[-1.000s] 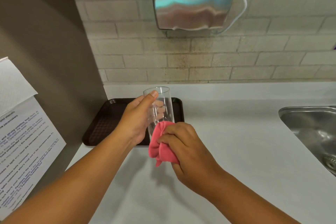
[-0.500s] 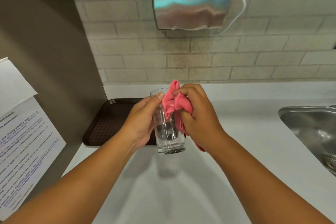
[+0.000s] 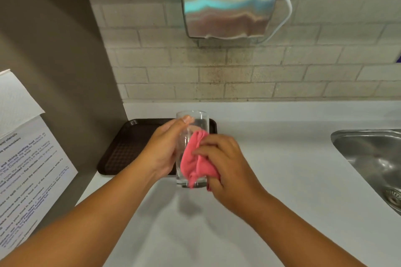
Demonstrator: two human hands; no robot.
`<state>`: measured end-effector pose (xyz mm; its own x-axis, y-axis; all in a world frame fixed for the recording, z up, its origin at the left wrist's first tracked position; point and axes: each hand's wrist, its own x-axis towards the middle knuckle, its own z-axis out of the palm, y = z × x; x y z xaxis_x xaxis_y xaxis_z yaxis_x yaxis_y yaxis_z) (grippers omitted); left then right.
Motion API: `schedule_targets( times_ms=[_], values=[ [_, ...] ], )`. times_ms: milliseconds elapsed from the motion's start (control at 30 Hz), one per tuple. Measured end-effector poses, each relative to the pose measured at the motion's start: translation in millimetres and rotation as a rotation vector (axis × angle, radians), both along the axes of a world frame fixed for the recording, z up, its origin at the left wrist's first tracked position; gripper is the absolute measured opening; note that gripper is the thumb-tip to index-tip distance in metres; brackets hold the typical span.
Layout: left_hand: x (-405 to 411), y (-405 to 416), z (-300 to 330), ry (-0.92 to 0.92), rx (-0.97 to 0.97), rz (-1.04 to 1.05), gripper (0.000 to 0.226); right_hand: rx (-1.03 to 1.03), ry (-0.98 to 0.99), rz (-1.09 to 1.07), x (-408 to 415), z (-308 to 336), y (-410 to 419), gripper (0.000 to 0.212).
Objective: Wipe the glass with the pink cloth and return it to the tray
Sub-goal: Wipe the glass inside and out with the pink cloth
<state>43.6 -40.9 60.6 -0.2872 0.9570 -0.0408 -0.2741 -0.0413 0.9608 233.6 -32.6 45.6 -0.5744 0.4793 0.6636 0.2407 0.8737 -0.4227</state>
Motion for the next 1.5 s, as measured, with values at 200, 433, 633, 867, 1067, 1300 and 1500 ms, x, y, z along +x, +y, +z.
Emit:
schedule_targets(
  times_ms=[200, 433, 633, 867, 1067, 1300, 1500],
  values=[
    [11.0, -1.9, -3.4, -0.029, 0.041, -0.071, 0.060, -0.341, 0.292, -0.091, -8.2, 26.4, 33.3, 0.044],
    [-5.3, 3.1, 12.8, -0.097, 0.017, 0.013, 0.071, -0.277, 0.217, 0.029, 2.4, -21.1, -2.6, 0.057],
    [3.5, 0.7, 9.0, -0.095, -0.028, -0.020, 0.069, 0.105, 0.004, 0.082, -1.1, -21.5, -12.3, 0.051],
    [13.2, 2.5, 7.0, -0.099, 0.042, -0.073, 0.050, -0.184, 0.137, 0.041, -9.1, 15.3, 15.3, 0.063],
    [15.0, 2.2, 12.9, -0.039, 0.067, -0.027, 0.062, -0.405, 0.330, 0.034, -10.5, 17.9, 22.1, 0.061],
    [15.4, 3.9, 17.2, -0.034, 0.075, 0.022, 0.066, -0.488, 0.448, -0.020, 1.6, 0.6, 15.0, 0.060],
    [5.0, 10.2, 19.9, -0.009, 0.013, 0.042, 0.054, -0.016, 0.156, 0.044, 4.8, -23.4, -13.7, 0.045]
  ],
)
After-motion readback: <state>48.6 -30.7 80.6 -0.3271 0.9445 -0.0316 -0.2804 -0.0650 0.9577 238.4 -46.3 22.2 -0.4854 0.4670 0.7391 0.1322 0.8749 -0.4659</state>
